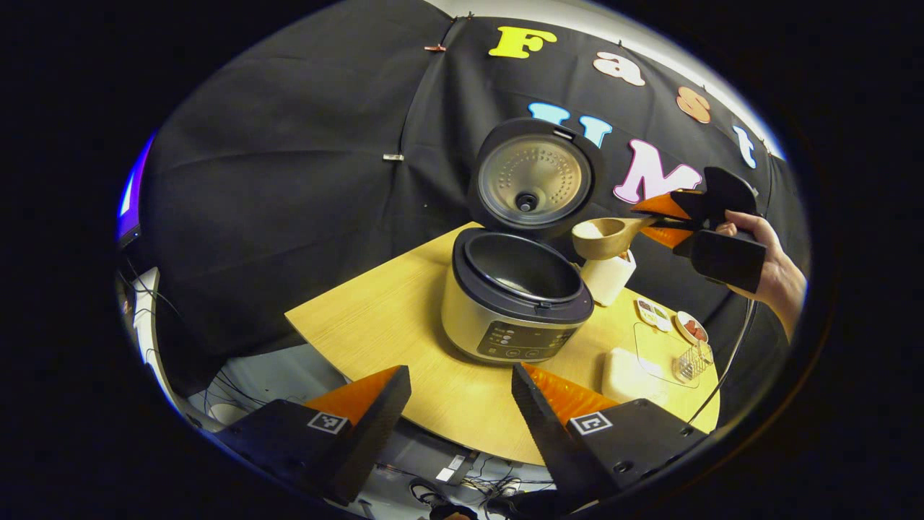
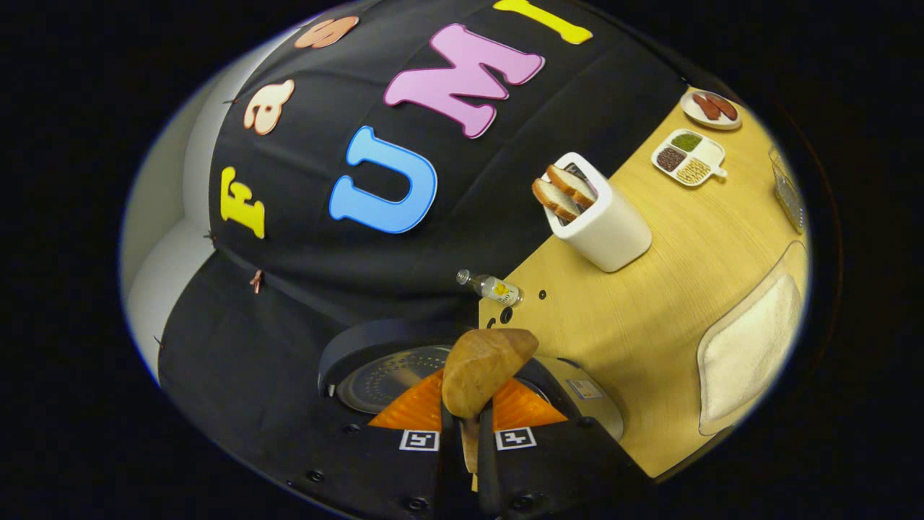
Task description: Close the left gripper, press the button to open the rice cooker; take a wooden spoon from the chopstick holder with the right hand, scoop a spoonful of rice and pour it into the rice cooker, then put the wooden spoon back into the chopstick holder.
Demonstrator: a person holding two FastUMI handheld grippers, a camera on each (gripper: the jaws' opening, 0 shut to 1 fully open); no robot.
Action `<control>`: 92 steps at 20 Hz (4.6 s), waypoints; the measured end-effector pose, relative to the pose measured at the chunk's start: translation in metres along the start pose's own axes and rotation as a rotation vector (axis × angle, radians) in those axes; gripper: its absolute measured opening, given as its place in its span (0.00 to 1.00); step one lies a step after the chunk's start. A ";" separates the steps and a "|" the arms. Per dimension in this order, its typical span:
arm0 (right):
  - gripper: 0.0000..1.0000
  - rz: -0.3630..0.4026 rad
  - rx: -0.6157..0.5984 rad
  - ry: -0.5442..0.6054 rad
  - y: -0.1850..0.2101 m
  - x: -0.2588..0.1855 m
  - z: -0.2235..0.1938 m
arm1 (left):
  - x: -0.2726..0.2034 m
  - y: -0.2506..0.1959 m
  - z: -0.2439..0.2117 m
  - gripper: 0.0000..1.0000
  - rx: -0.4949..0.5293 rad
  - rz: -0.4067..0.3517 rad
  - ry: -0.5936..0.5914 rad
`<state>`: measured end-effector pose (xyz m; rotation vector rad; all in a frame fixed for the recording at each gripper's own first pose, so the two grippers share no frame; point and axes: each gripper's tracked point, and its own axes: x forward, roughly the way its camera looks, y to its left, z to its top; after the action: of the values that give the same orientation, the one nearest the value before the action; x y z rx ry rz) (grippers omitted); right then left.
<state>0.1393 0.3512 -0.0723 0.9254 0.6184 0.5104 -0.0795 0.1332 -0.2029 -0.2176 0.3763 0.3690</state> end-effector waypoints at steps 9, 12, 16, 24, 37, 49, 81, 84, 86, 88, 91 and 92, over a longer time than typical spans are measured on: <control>0.13 0.023 -0.462 -0.049 0.025 0.045 -0.037 | -0.003 0.017 0.007 0.96 -0.006 0.031 -0.012; 0.13 0.053 -0.627 -0.043 0.036 0.054 -0.056 | -0.005 0.023 0.007 0.96 -0.017 0.041 -0.014; 0.13 0.088 -0.790 -0.027 0.038 0.061 -0.077 | -0.008 0.026 0.006 0.96 -0.027 0.052 -0.023; 0.13 0.179 -1.096 -0.016 0.052 0.060 -0.108 | -0.010 0.026 -0.005 0.96 -0.041 0.060 -0.019; 0.13 0.235 -1.196 -0.011 0.061 0.048 -0.117 | -0.016 0.027 -0.004 0.96 -0.016 0.068 -0.051; 0.13 0.202 -0.989 -0.139 0.074 -0.023 -0.026 | -0.029 -0.003 0.010 0.96 0.065 0.006 -0.093; 0.13 -0.557 -0.486 -0.388 -0.350 -0.186 0.319 | -0.005 -0.128 0.049 0.96 0.095 0.082 -0.130; 0.13 -0.580 -0.438 -0.347 -0.377 -0.178 0.308 | -0.008 -0.127 0.050 0.96 0.090 0.110 -0.129; 0.13 -0.594 -0.399 -0.327 -0.393 -0.171 0.300 | -0.011 -0.124 0.051 0.96 0.092 0.128 -0.131; 0.14 -0.614 -0.377 -0.317 -0.407 -0.165 0.295 | -0.013 -0.123 0.052 0.96 0.093 0.146 -0.130; 0.13 -0.628 -0.349 -0.304 -0.420 -0.161 0.286 | -0.016 -0.120 0.053 0.96 0.096 0.162 -0.127; 0.13 -0.627 -0.332 -0.300 -0.422 -0.161 0.281 | -0.016 -0.120 0.054 0.96 0.097 0.167 -0.127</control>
<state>0.2746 -0.1275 -0.2600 0.4408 0.4960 -0.0908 -0.0297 0.0338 -0.1310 -0.0676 0.2870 0.5249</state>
